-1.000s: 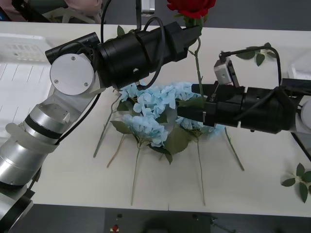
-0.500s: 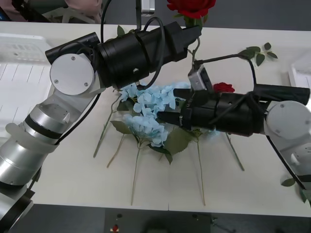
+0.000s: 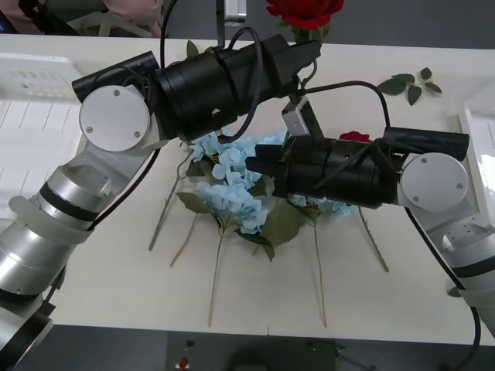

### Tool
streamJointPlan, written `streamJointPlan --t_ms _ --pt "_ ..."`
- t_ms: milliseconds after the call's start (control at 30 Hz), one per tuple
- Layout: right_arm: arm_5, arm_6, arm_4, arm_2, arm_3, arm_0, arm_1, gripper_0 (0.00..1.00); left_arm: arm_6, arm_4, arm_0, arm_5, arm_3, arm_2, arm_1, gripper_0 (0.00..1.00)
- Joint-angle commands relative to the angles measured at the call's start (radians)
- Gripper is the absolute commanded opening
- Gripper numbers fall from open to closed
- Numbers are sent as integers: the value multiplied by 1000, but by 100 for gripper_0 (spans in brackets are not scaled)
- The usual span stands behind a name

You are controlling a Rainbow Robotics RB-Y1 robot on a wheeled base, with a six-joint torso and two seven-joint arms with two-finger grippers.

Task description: Put the red flowers into the right box and the blue flowers into the left box

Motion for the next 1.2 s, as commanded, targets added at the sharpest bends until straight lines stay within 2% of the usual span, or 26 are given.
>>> streamJointPlan --t_ms 33,300,333,367,433,867,1067,1200 --pt "-7 18 -3 -1 -21 -13 3 0 -12 1 -42 -13 -15 -4 -9 0" --pt "-7 15 -3 -1 -21 -13 -4 0 -12 1 -42 -13 -15 -4 -9 0" --pt "-7 13 -2 -1 -21 -13 -5 0 -12 1 -42 -13 -15 -4 -9 3" --pt "-7 13 -2 -1 -21 -13 -7 0 -12 1 -42 -13 -15 -4 -9 63" --pt "-7 12 -2 -1 -21 -13 -7 0 -12 1 -42 -13 -15 -4 -9 98" --pt "-6 -33 -2 -1 -21 -14 -43 0 -12 1 -42 -13 -15 -4 -9 100" --pt "-6 -203 -53 -8 -21 -33 -220 0 -12 1 -42 -13 -15 -4 -9 100" --pt "-6 -355 -177 -8 -9 -45 -428 0 -12 1 -42 -13 -15 -4 -9 100"
